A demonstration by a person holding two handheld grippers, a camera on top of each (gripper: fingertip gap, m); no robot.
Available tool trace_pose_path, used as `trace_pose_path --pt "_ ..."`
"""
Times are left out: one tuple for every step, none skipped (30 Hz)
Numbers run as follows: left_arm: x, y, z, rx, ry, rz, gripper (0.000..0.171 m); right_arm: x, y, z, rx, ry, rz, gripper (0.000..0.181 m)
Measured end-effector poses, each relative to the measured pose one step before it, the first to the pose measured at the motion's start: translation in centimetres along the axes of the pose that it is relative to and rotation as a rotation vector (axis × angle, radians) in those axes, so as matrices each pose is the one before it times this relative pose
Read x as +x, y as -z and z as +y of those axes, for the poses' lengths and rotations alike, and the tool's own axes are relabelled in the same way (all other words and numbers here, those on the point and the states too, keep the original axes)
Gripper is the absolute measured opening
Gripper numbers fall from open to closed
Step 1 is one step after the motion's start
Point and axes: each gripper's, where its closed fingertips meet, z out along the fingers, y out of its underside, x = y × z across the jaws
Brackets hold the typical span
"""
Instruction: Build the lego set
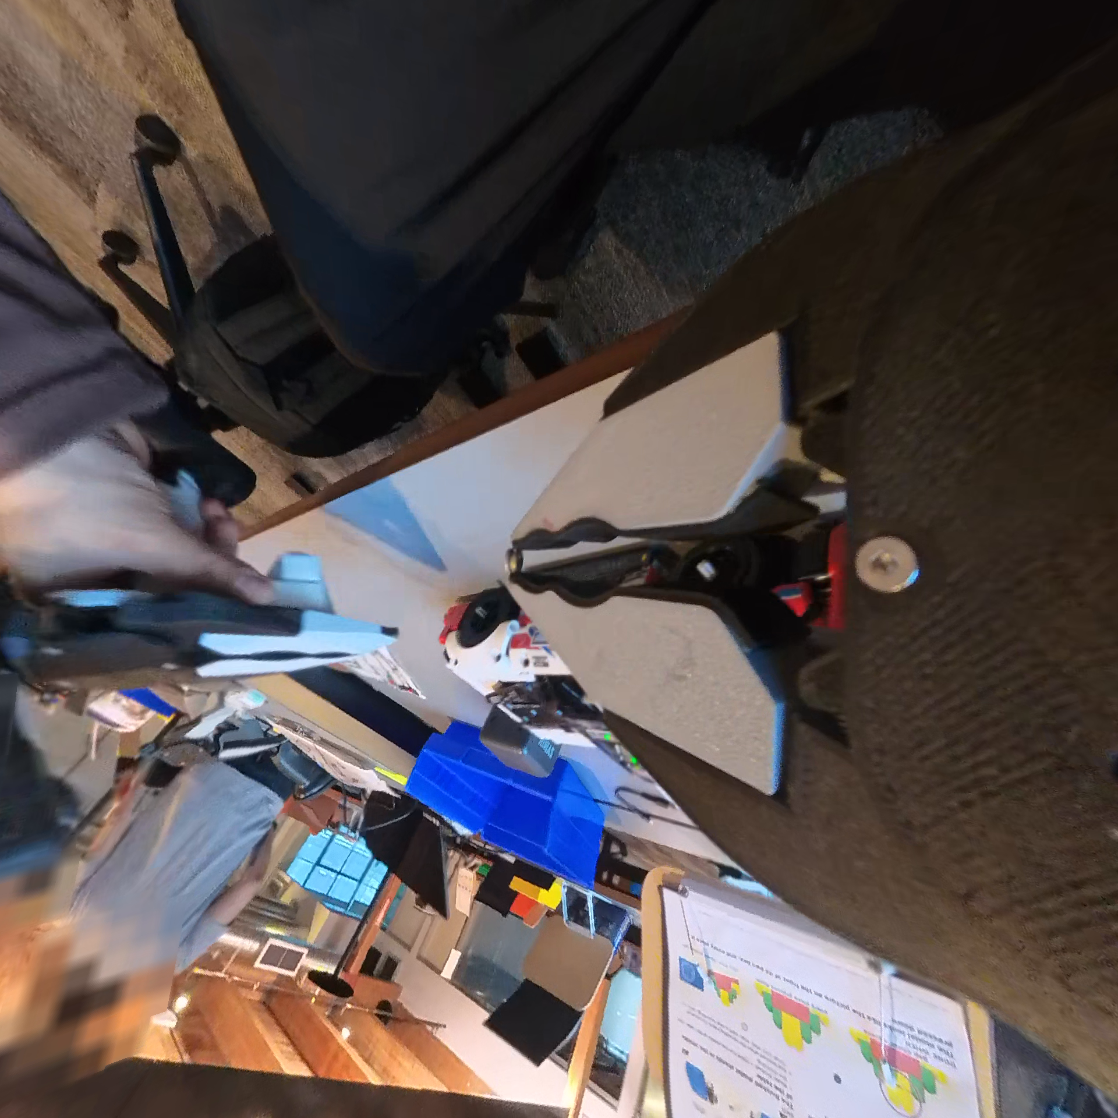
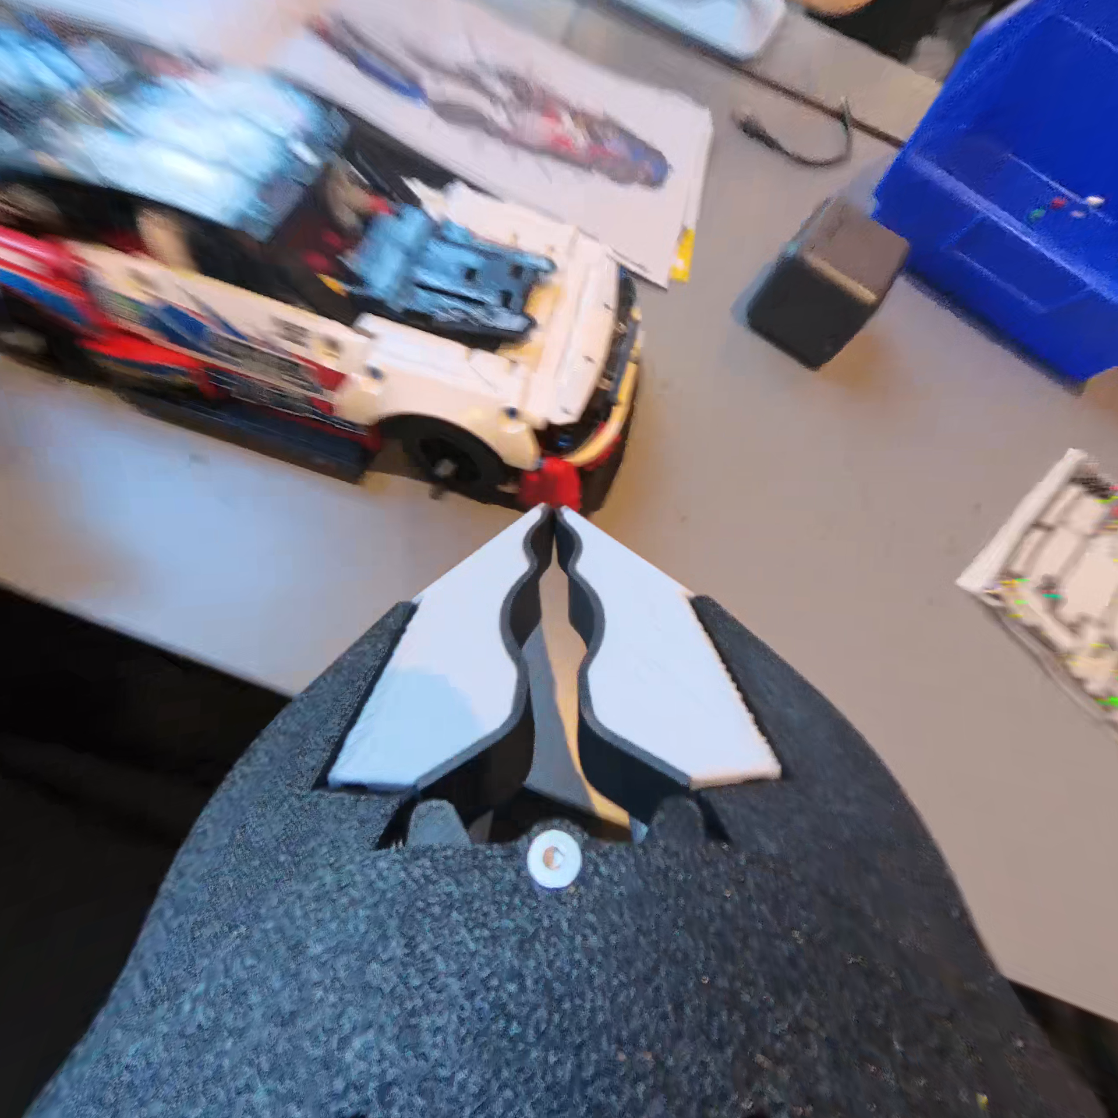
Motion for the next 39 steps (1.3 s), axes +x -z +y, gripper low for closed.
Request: trace_pose_path --pt "-0.313 -0.376 -0.358 -0.00533 -0.0079 -0.0161 0.004 -1.428 1.379 -0.637 0.0573 -0.0576 -0.0796 0.000" --pt "-0.276 -0.460 -0.475 -0.00012 -0.0086 -0.0119 0.004 -2.108 1.183 -0.691 0.0582 -0.0622 -0.1085 0.000" --pt "-0.261 -0.531 -0.620 0.00741 -0.0095 -0.0076 0.004 -2.297 0.900 -0.604 0.0513 -0.0529 -0.1052 0.000" --pt "-0.279 -0.621 -0.619 0.00534 -0.0125 -0.0069 0.004 -2.192 0.589 -0.417 0.0387 -0.0370 -0.0878 0.000" --pt "-0.341 -0.648 -0.546 -0.00010 -0.0176 -0.0104 0.004 -1.985 0.344 -0.263 0.0264 -0.0246 -0.0709 0.000" --pt "-0.426 -0.575 -0.593 0.00386 -0.0192 -0.0152 0.004 -1.663 0.169 -0.187 0.0170 -0.0133 -0.0525 0.000" --pt "-0.370 -0.475 -0.642 0.00921 -0.0180 -0.0123 0.004 -1.236 0.114 -0.172 0.0136 -0.0044 -0.0321 0.000" --pt "-0.313 -0.369 -0.596 0.00962 -0.0159 -0.0096 0.004 -0.831 0.148 -0.226 0.0143 -0.0033 -0.0167 0.000" --pt "-0.228 -0.297 -0.480 0.00657 -0.0134 -0.0056 0.004 -0.558 0.216 -0.298 0.0184 -0.0087 -0.0115 0.001" --pt "-0.177 -0.214 -0.384 0.00375 -0.0109 -0.0049 0.004 -0.445 0.247 -0.308 0.0195 -0.0143 -0.0154 0.002" --pt "-0.165 -0.133 -0.325 0.00389 -0.0084 -0.0053 0.004 -0.175 0.229 -0.153 0.0099 -0.0160 -0.0083 0.004" --pt "-0.069 -0.089 -0.319 0.00483 -0.0076 -0.0011 0.004 0.121 0.184 0.000 0.0019 -0.0136 0.0052 0.006" --pt "0.010 -0.071 -0.252 0.00251 -0.0103 0.0015 0.004 0.086 0.130 0.002 0.0034 -0.0077 0.0002 0.008" --pt "-0.029 -0.069 -0.165 -0.00062 -0.0146 -0.0019 0.004 -0.030 0.090 -0.020 0.0057 -0.0059 -0.0078 0.007" --pt "0.012 -0.059 -0.118 -0.00103 -0.0179 -0.0013 0.004 -0.003 0.021 -0.040 0.0053 -0.0066 -0.0050 0.007" --pt "0.065 -0.050 -0.080 -0.00088 -0.0153 0.0021 0.004 0.060 -0.049 0.008 0.0012 -0.0057 -0.0027 0.007" --pt "0.039 -0.032 -0.039 -0.00177 -0.0107 0.0015 0.004 0.128 -0.109 0.082 -0.0057 -0.0048 -0.0001 0.007" --pt "0.094 -0.032 -0.008 -0.00134 -0.0109 0.0045 0.004 0.218 -0.154 0.141 -0.0084 -0.0056 0.0054 0.006" --pt "0.047 -0.012 0.015 -0.00366 -0.0117 0.0013 0.004 0.068 -0.176 0.088 -0.0040 -0.0046 -0.0041 0.006" --pt "-0.013 0.024 -0.014 -0.00138 -0.0071 -0.0019 0.004 -0.065 -0.171 0.068 -0.0017 -0.0052 -0.0118 0.005" --pt "0.022 0.032 -0.055 0.00228 -0.0001 0.0018 0.004 0.024 -0.162 0.106 -0.0029 -0.0075 -0.0062 0.004" --pt "-0.002 0.040 -0.061 0.00272 0.0010 0.0002 0.004 -0.022 -0.166 0.091 -0.0013 -0.0059 -0.0075 0.004" --pt "-0.034 0.034 0.029 -0.00151 -0.0038 -0.0046 0.004 -0.054 -0.103 -0.019 0.0045 -0.0055 -0.0076 0.005" --pt "-0.073 0.011 0.035 0.00168 -0.0052 -0.0097 0.004 0.016 -0.032 -0.091 0.0069 -0.0043 -0.0034 0.004" --pt "-0.002 0.019 0.017 0.00551 -0.0031 -0.0041 0.004 -0.001 -0.037 -0.018 0.0003 -0.0049 -0.0039 0.004" --pt "0.018 0.021 0.028 0.00611 0.0039 -0.0016 0.004 0.005 -0.032 0.018 -0.0011 -0.0051 -0.0021 0.004" --pt "0.023 0.009 0.021 0.00613 0.0075 0.0000 0.004 0.000 -0.030 0.015 0.0008 -0.0022 0.0008 0.004" --pt "0.031 0.017 0.020 0.00447 0.0035 -0.0013 0.004 -0.005 -0.033 0.016 0.0005 0.0013 0.0033 0.004" --pt "0.004 -0.007 0.036 0.00091 -0.0068 -0.0058 0.004 0.031 -0.024 0.017 0.0001 0.0018 0.0047 0.005" --pt "0.011 -0.026 0.000 0.00137 -0.0155 -0.0089 0.004 0.004 -0.011 -0.032 0.0017 0.0021 0.0031 0.005" --pt "0.038 -0.015 -0.061 0.00358 -0.0154 -0.0066 0.004 -0.024 0.006 -0.057 0.0042 0.0036 0.0006 0.005" --pt "0.050 -0.006 -0.135 0.00659 -0.0054 -0.0041 0.004 -0.076 -0.014 -0.074 0.0044 0.0002 -0.0046 0.005" --pt "-0.064 0.010 -0.054 0.00099 0.0001 -0.0083 0.004 -0.070 -0.025 -0.048 0.0028 -0.0036 -0.0061 0.005" --pt "-0.080 0.013 -0.011 0.00119 0.0019 -0.0074 0.004 -0.064 -0.006 -0.057 0.0044 -0.0043 -0.0059 0.004" --pt "-0.018 0.019 -0.019 0.00215 0.0059 -0.0010 0.004 -0.068 -0.011 -0.032 0.0032 -0.0013 -0.0042 0.003" --pt "0.031 0.025 0.019 0.00080 0.0094 0.0029 0.004 -0.030 -0.024 0.026 -0.0012 0.0019 0.0009 0.003" --pt "0.019 0.022 0.008 0.00282 0.0035 0.0000 0.004 -0.017 -0.020 0.029 -0.0024 0.0058 0.0048 0.003" --pt "-0.001 0.032 -0.021 0.00474 -0.0014 -0.0039 0.004 -0.037 0.000 0.009 -0.0019 0.0118 0.0063 0.002" --pt "0.036 -0.004 0.019 0.00132 0.0047 -0.0009 0.004 0.016 -0.013 0.023 -0.0044 0.0219 0.0125 0.002"
